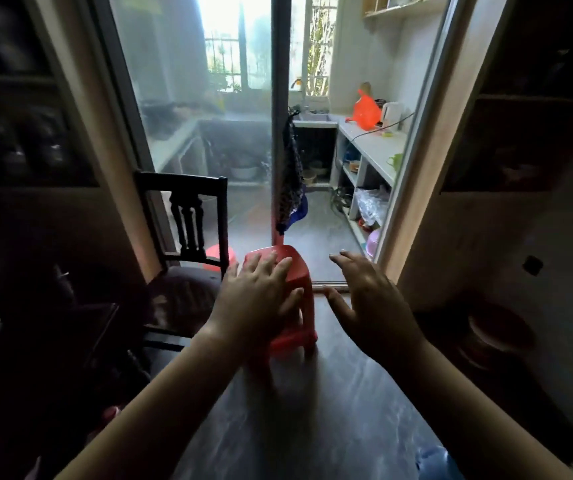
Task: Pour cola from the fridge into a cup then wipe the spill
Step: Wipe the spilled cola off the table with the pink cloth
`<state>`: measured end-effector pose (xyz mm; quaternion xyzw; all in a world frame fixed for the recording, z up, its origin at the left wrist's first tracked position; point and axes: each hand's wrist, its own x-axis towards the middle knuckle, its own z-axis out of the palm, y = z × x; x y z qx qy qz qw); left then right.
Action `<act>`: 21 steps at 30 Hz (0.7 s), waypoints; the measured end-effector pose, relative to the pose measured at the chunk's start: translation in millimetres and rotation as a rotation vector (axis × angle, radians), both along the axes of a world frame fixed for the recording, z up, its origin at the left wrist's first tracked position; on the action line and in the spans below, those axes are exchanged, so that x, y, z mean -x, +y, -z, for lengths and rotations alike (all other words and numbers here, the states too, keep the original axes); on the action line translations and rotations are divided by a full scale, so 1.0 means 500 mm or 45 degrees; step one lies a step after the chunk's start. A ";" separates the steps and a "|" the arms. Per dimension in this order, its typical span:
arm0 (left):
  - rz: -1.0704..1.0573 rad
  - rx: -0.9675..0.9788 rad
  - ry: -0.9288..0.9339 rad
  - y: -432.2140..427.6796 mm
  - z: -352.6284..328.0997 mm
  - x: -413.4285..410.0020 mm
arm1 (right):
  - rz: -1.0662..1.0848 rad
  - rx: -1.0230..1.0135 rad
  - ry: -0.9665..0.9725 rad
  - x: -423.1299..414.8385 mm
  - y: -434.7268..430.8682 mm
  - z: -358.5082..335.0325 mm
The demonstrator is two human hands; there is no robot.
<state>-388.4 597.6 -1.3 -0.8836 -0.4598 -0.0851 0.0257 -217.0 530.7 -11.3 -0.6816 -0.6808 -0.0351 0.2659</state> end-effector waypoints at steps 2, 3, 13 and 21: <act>-0.127 -0.007 0.031 0.042 0.010 0.052 | -0.106 -0.002 0.035 0.044 0.066 0.001; -0.189 -0.014 0.030 0.058 0.012 0.077 | -0.162 -0.008 0.053 0.066 0.099 0.002; -0.809 0.028 -0.077 0.143 0.069 0.238 | -0.761 0.084 0.056 0.237 0.367 0.057; -1.362 0.025 -0.134 0.144 0.107 0.279 | -1.237 0.094 -0.043 0.340 0.510 0.061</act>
